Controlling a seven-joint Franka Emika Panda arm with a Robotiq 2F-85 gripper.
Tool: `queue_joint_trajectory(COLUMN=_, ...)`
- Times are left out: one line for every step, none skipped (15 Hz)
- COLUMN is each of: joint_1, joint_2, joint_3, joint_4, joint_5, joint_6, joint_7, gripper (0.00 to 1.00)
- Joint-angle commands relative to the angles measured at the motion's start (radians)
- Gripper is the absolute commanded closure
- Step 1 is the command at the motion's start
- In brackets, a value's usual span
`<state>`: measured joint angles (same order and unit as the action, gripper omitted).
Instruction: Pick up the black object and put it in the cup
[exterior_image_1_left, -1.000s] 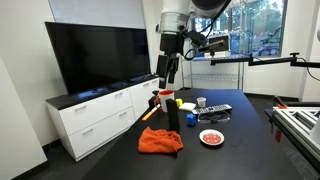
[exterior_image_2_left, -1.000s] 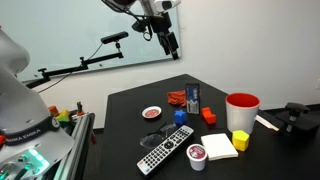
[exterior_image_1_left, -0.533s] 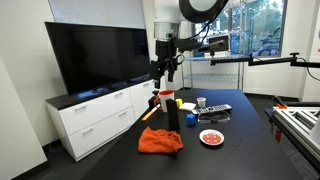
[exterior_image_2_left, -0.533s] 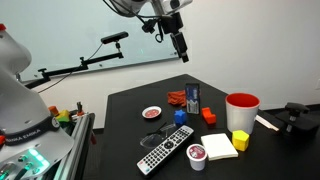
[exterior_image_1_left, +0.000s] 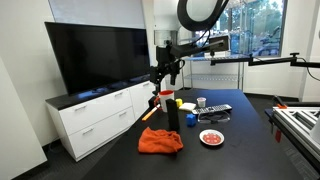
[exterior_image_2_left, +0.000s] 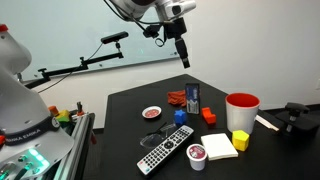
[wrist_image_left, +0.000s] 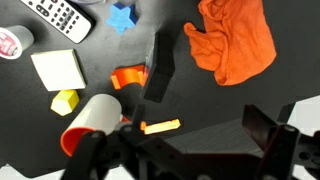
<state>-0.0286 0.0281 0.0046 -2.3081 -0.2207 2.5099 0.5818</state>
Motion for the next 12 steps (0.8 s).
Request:
queue_joint_trajectory(joint_1=0.009, joint_2=0.030, joint_3=-0.025, joint_4=0.031, joint_5=-0.088, joint_6=-0.035, joint_7=0.115, gripper=0.00)
queue_joint_trajectory(joint_1=0.011, joint_2=0.041, joint_3=-0.033, joint_4=0.033, joint_5=-0.104, joint_6=-0.045, joint_7=0.143, gripper=0.00)
queue_joint_trajectory(joint_1=0.013, joint_2=0.051, joint_3=-0.040, joint_4=0.033, joint_5=-0.107, joint_6=-0.052, joint_7=0.159, gripper=0.00)
queue_joint_trajectory(joint_1=0.015, joint_2=0.059, joint_3=-0.048, joint_4=0.031, joint_5=-0.111, joint_6=-0.056, joint_7=0.178, gripper=0.00)
queue_joint_trajectory(joint_1=0.016, joint_2=0.067, joint_3=-0.055, joint_4=0.024, joint_5=-0.108, joint_6=-0.055, joint_7=0.193, gripper=0.00)
queue_joint_trajectory(joint_1=0.018, joint_2=0.073, joint_3=-0.061, joint_4=0.018, joint_5=-0.101, joint_6=-0.053, joint_7=0.208, gripper=0.00)
queue_joint_trajectory(joint_1=0.019, joint_2=0.082, joint_3=-0.065, joint_4=0.016, joint_5=-0.094, joint_6=-0.048, joint_7=0.221, gripper=0.00)
queue_joint_trajectory(joint_1=0.020, joint_2=0.088, joint_3=-0.069, joint_4=0.012, joint_5=-0.090, joint_6=-0.032, joint_7=0.235, gripper=0.00)
queue_joint_trajectory(joint_1=0.021, joint_2=0.096, joint_3=-0.074, joint_4=0.010, joint_5=-0.092, joint_6=-0.010, joint_7=0.252, gripper=0.00)
queue_joint_trajectory(joint_1=0.021, joint_2=0.105, joint_3=-0.076, joint_4=0.013, joint_5=-0.089, joint_6=0.003, joint_7=0.264, gripper=0.00)
queue_joint_trajectory(joint_1=0.022, joint_2=0.114, joint_3=-0.080, joint_4=0.018, joint_5=-0.091, joint_6=0.020, joint_7=0.275, gripper=0.00)
queue_joint_trajectory(joint_1=0.024, joint_2=0.121, joint_3=-0.083, joint_4=0.020, joint_5=-0.094, joint_6=0.038, joint_7=0.288, gripper=0.00)
